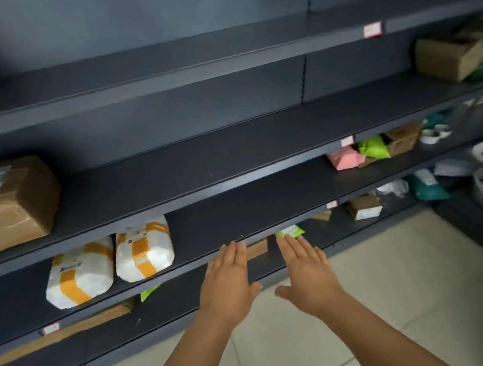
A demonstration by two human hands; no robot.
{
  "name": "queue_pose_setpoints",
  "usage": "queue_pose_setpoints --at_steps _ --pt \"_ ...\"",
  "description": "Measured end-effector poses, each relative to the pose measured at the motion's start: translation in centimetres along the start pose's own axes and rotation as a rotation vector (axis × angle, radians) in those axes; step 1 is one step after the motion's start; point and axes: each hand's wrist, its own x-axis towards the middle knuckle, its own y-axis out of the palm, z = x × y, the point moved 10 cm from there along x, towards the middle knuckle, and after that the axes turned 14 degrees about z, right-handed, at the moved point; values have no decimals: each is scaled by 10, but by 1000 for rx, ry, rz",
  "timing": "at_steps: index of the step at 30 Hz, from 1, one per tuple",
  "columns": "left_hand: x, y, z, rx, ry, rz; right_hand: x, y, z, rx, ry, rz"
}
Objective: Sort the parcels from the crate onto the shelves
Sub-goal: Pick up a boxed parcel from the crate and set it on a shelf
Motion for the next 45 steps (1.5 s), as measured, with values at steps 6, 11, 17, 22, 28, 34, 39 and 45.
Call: queue_pose_setpoints --at_steps 6,11,17,22,28,34,39,45 --pt "-49 28 -88 86 211 30 -105 5 -61 87 166 -110" --pt "-81 61 -173 128 400 73 -193 17 -123 175 345 -179" --pt "-116 110 -287 188 614 160 -299 27 -204 253 562 -274" --pt "-153 146 -383 260 765 199 -383 35 -273 308 713 -348" --pt "-204 194 -499 298 900 240 -483 48 -355 351 844 -379" --pt "-257 245 -603 313 1001 282 -585 64 -431 395 953 -421" --pt "-296 292 -669 331 1062 333 -662 84 -476 420 1042 -450" --pt "-340 343 -732 402 1160 418 -739 111 -514 491 1170 -498"
